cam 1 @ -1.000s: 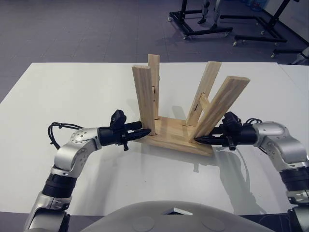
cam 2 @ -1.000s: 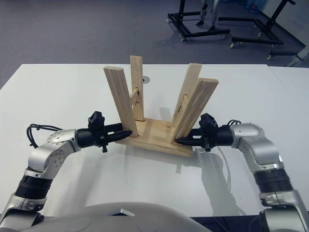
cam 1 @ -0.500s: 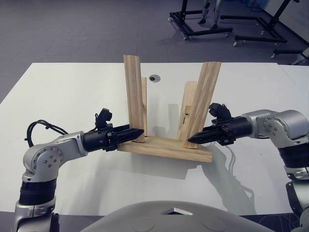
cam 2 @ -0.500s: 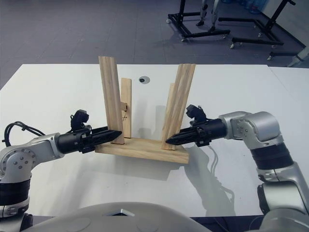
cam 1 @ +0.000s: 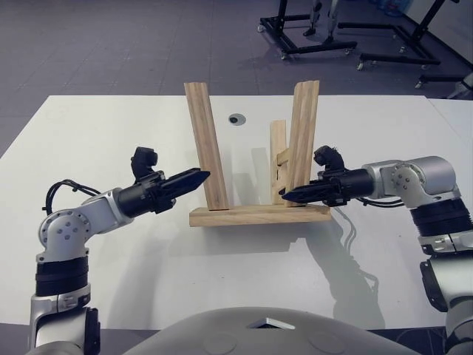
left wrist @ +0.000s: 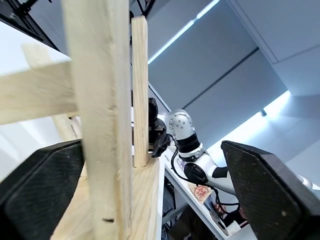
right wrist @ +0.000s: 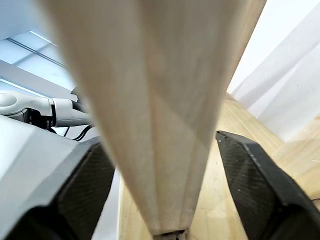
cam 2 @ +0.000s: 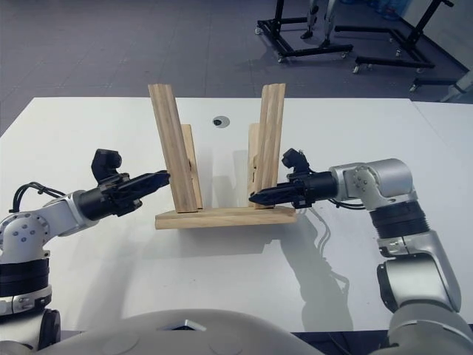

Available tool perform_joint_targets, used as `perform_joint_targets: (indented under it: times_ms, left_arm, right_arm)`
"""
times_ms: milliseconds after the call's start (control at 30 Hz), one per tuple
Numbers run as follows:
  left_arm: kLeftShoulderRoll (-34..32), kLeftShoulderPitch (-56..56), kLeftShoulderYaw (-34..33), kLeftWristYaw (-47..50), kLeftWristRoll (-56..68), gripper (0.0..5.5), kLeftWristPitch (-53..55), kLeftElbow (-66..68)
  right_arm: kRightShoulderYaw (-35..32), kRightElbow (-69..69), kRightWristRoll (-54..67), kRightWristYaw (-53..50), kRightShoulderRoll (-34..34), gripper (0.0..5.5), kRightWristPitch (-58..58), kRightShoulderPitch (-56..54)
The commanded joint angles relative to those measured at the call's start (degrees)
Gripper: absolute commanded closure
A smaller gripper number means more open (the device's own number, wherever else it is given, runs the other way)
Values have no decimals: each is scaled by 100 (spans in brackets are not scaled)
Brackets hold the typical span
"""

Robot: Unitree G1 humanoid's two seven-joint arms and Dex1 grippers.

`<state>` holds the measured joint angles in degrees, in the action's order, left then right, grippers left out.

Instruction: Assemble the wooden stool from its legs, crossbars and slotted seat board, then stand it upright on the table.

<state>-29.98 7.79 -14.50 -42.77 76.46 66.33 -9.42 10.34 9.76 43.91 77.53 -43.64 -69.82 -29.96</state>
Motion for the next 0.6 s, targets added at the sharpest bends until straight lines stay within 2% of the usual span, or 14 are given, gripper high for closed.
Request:
perform_joint_targets:
  times_ms: [33, 200, 400, 467, 533, 600]
  left_arm:
    - [-234, -21, -164, -63, -102, 12, 2, 248]
    - [-170, -138, -242, -56, -253, 12, -180, 312]
    - [-467, -634, -470, -440, -949, 12, -897, -71]
    - [-1075, -1330, 231, -1006, -2367, 12, -1927, -474]
    - [-1619, -2033, 1277, -1352, -4211, 12, -3464, -578]
    - [-1627, -2428, 1756, -1569, -5153, 12, -4629, -473]
  right_arm:
    - [-335, 676, -164, -232, 187, 191, 208, -511]
    - [-633, 1433, -498, -530, 409, 191, 802, -940]
    - [-1746, 1601, -551, -777, 293, 191, 2009, -588]
    - [-1972, 1528, -729, -649, 140, 191, 2626, -251]
    - [-1724, 1409, -1294, -245, -170, 191, 3695, 311]
    - [-1415, 1429, -1893, 191, -351, 191, 4984, 762]
